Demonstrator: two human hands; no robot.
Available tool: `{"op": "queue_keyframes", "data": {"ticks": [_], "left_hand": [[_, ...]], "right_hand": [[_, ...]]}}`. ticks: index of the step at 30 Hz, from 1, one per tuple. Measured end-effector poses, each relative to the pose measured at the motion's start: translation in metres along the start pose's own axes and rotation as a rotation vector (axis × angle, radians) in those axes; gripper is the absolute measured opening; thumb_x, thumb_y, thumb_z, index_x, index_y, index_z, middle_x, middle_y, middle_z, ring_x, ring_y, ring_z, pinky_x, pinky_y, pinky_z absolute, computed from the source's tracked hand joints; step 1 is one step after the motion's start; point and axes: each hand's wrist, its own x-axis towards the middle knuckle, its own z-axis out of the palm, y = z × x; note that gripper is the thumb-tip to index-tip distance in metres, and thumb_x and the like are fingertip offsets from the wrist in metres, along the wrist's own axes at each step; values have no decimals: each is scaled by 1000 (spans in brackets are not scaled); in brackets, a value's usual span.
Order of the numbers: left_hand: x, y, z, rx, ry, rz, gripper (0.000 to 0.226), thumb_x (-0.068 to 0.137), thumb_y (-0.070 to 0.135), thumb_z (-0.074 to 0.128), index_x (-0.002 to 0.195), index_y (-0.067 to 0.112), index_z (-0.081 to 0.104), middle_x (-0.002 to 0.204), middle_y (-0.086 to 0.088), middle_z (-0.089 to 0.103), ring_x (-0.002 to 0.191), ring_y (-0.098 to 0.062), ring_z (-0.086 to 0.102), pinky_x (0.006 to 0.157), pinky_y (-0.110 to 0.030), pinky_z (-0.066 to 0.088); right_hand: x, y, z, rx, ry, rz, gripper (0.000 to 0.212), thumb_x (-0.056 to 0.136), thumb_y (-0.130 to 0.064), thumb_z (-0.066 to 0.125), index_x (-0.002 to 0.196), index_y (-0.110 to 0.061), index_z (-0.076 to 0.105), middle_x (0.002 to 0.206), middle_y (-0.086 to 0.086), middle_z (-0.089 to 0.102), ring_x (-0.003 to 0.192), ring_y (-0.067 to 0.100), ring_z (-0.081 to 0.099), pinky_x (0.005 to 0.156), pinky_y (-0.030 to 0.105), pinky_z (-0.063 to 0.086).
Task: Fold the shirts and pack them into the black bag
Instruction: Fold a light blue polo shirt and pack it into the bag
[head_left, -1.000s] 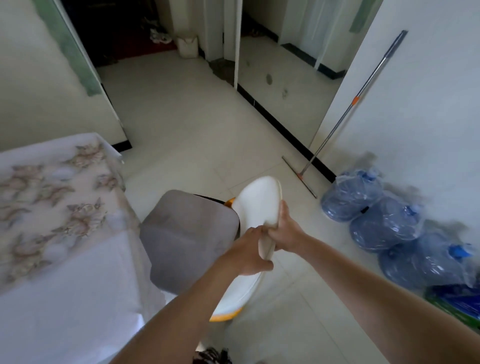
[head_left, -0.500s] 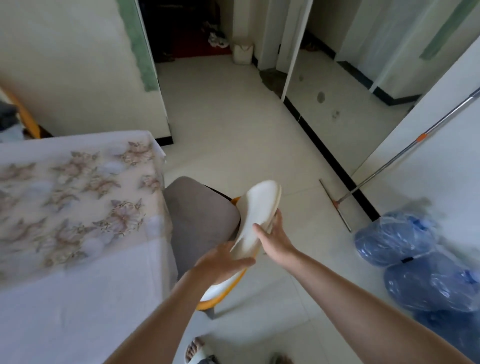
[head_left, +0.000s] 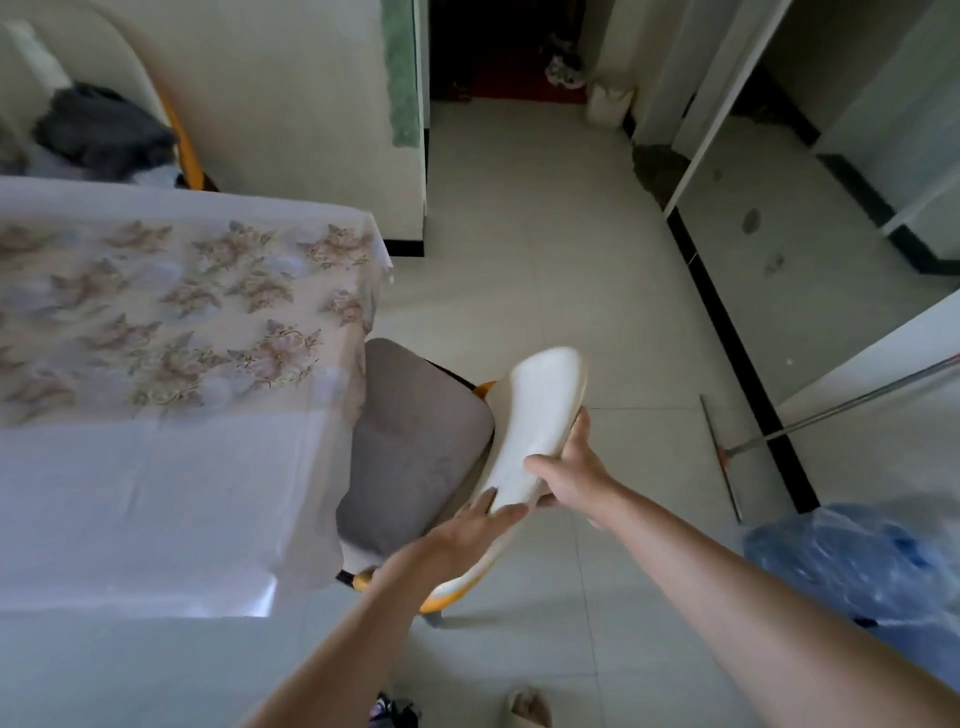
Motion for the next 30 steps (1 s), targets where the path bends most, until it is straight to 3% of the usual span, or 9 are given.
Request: {"op": "queue_keyframes", "data": {"ticks": [3, 5, 8, 10, 13, 17, 21, 25, 30], "left_hand": [[13, 25, -18, 10, 54, -51, 76, 78, 74, 33, 133, 28, 57, 138, 2, 54, 129, -24, 49, 112, -42, 34], [28, 54, -38, 257, 292, 114, 56, 84, 58, 30, 110, 23, 65, 118, -4, 65, 107, -26, 59, 94, -40, 48], [48, 115, -47, 592, 652, 555, 35, 96, 41, 43, 122, 28, 62, 126, 3, 60, 118, -21, 51, 93, -37, 46], [66, 146, -41, 834, 499, 719, 41, 96, 42, 47, 134, 28, 56, 143, 5, 49, 136, -19, 35, 112, -39, 30], [92, 153, -38, 1177, 255, 733, 41, 94, 44, 46, 129, 26, 60, 150, 2, 41, 145, -19, 20, 117, -36, 15], [111, 136, -53, 1176, 312, 819, 32, 89, 43, 43, 99, 26, 68, 131, 9, 55, 141, -13, 25, 115, -39, 19], [115, 132, -84, 1108, 293, 760, 31, 91, 42, 42, 102, 27, 66, 135, 11, 51, 144, -9, 20, 120, -43, 7], [121, 115, -138, 1072, 337, 719, 31, 92, 42, 41, 103, 28, 65, 136, 11, 51, 144, -9, 19, 120, -42, 9], [129, 84, -216, 1064, 450, 667, 34, 91, 45, 40, 103, 29, 67, 134, 12, 52, 143, -10, 22, 118, -42, 15]], "right_hand": [[-1, 2, -25, -20, -27, -52, 86, 81, -33, 74, 140, -53, 15, 123, -12, 60, 99, 17, 67, 74, 43, 62], [-4, 9, -31, 62, 5, -68, 97, 76, -42, 79, 149, -47, 14, 134, -18, 55, 110, 10, 63, 88, 38, 57], [-15, 23, -13, 146, -24, 26, 97, 62, -54, 78, 143, -36, 28, 124, -15, 60, 106, 5, 62, 76, 26, 51], [-16, 30, 0, 156, -81, 97, 88, 58, -59, 76, 133, -40, 35, 117, -13, 64, 103, 8, 63, 74, 32, 55], [-5, 39, 8, 174, -69, 73, 95, 54, -56, 80, 136, -41, 35, 119, -13, 66, 109, 8, 64, 97, 40, 54], [1, 33, 12, 184, -79, 88, 78, 61, -47, 79, 127, -48, 38, 110, -11, 70, 99, 10, 69, 84, 43, 60], [19, 13, 22, 177, -90, 51, 75, 66, -44, 78, 131, -47, 41, 111, -15, 70, 101, 9, 68, 86, 43, 60], [42, -26, 47, 148, -132, 12, 65, 78, -38, 76, 134, -40, 43, 113, -14, 68, 101, 4, 66, 78, 31, 59], [72, -81, 102, 103, -65, -70, 84, 81, -47, 70, 149, -38, 21, 122, -16, 60, 108, 8, 61, 95, 34, 51]]}}
